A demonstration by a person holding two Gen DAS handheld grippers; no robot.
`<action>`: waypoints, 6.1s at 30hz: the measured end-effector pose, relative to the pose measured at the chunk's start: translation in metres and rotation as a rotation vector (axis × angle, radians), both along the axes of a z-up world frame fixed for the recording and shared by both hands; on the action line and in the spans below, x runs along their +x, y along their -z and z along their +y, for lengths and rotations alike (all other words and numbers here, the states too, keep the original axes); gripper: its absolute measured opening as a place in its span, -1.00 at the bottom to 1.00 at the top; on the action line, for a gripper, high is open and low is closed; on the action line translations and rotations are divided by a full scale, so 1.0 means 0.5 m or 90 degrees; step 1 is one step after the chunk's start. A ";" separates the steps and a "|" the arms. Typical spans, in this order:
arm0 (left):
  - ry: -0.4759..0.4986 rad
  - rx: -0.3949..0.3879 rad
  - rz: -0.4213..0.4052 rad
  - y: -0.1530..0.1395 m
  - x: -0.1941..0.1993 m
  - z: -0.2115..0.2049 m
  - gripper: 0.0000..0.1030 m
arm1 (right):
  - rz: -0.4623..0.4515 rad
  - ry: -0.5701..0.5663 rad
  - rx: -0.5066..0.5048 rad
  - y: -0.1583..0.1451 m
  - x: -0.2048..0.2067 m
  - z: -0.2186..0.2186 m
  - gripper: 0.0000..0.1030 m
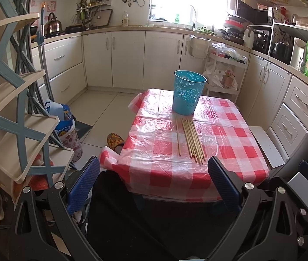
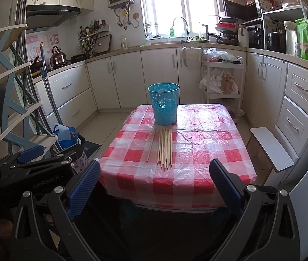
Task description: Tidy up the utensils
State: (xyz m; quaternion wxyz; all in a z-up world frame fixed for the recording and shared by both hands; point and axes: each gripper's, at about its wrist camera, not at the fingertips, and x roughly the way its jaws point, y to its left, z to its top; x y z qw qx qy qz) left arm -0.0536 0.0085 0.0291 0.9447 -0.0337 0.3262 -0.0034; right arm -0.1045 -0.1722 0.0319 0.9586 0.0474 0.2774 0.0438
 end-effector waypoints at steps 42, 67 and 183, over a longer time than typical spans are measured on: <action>0.003 -0.018 0.174 0.270 0.539 -0.035 0.85 | 0.281 -0.073 -0.048 0.369 0.740 -0.064 -0.78; 0.118 0.070 0.184 0.380 0.687 -0.182 -0.38 | 0.285 -0.108 -0.047 0.372 0.740 -0.080 -0.83; 0.071 -0.027 0.066 0.295 0.601 -0.070 0.54 | 0.225 0.025 0.063 0.353 0.647 -0.106 -0.17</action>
